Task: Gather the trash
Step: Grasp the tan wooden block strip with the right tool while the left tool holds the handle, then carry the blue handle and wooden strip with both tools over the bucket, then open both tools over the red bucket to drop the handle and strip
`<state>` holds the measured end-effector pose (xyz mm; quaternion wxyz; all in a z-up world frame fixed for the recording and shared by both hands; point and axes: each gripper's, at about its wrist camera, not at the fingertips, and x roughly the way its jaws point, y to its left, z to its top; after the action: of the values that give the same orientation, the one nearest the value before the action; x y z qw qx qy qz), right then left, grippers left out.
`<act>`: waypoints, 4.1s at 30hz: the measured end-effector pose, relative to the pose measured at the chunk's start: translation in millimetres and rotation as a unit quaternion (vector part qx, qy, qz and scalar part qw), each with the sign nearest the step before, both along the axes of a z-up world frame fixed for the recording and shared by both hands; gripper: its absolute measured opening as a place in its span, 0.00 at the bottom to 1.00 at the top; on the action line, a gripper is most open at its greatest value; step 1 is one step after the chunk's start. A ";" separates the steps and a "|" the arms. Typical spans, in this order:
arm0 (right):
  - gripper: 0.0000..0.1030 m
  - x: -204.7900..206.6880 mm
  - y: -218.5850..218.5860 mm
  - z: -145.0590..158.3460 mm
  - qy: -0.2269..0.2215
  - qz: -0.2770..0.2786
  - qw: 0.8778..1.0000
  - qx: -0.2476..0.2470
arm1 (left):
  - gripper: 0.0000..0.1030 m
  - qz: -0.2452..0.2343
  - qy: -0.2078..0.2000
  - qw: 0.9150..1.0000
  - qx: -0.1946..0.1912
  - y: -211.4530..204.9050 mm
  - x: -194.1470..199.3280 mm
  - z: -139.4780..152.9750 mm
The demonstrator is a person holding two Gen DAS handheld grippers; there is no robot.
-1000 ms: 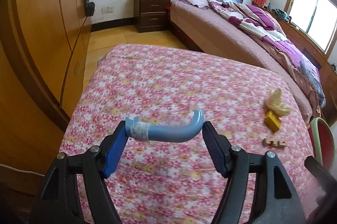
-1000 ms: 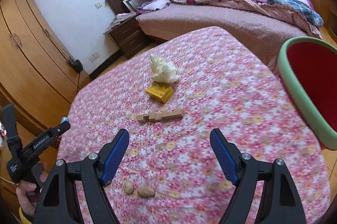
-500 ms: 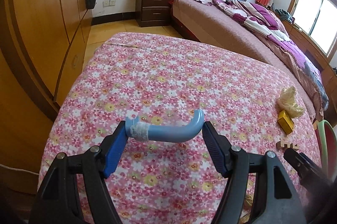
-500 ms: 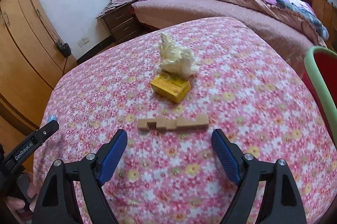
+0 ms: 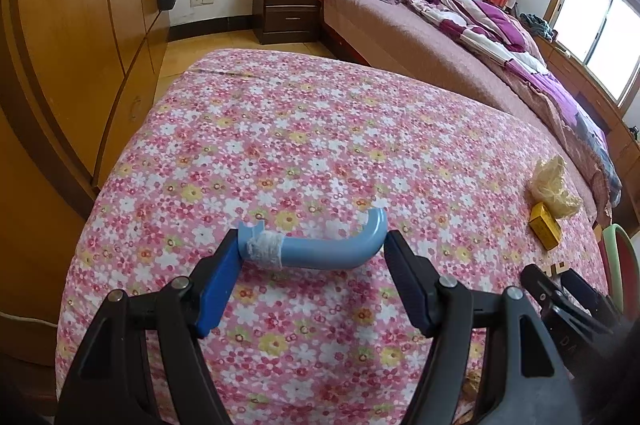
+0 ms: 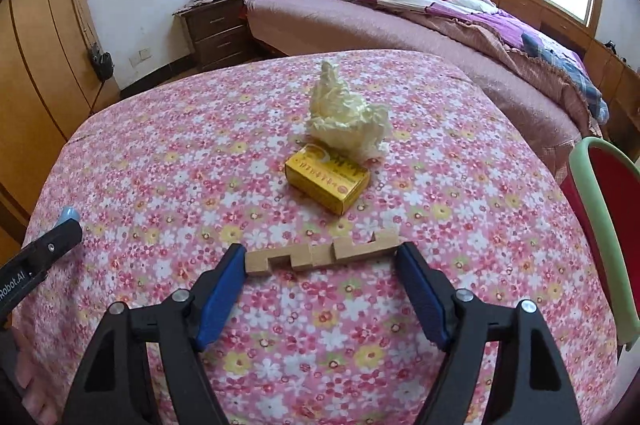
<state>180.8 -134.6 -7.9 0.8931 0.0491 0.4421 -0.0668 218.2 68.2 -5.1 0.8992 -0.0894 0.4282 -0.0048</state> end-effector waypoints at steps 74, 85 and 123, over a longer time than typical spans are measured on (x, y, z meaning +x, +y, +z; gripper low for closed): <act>0.78 -167.5 -319.5 51.8 -0.119 -0.172 0.963 0.167 | 0.70 -0.306 -0.046 0.950 -0.027 -310.3 -87.1 73.6; 0.87 -169.5 -335.3 62.5 -0.136 -0.154 0.964 0.166 | 0.70 -0.346 -0.036 0.937 -0.017 -356.8 -87.0 60.2; 0.87 -195.9 -367.3 60.4 -0.131 -0.206 0.956 0.164 | 0.80 -0.414 -0.033 0.910 0.006 -424.1 -97.5 47.9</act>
<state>-15.1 -501.9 52.6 0.8898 0.2929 0.3066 -0.1687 120.6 -355.9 42.8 0.8304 0.1016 0.3973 -0.3771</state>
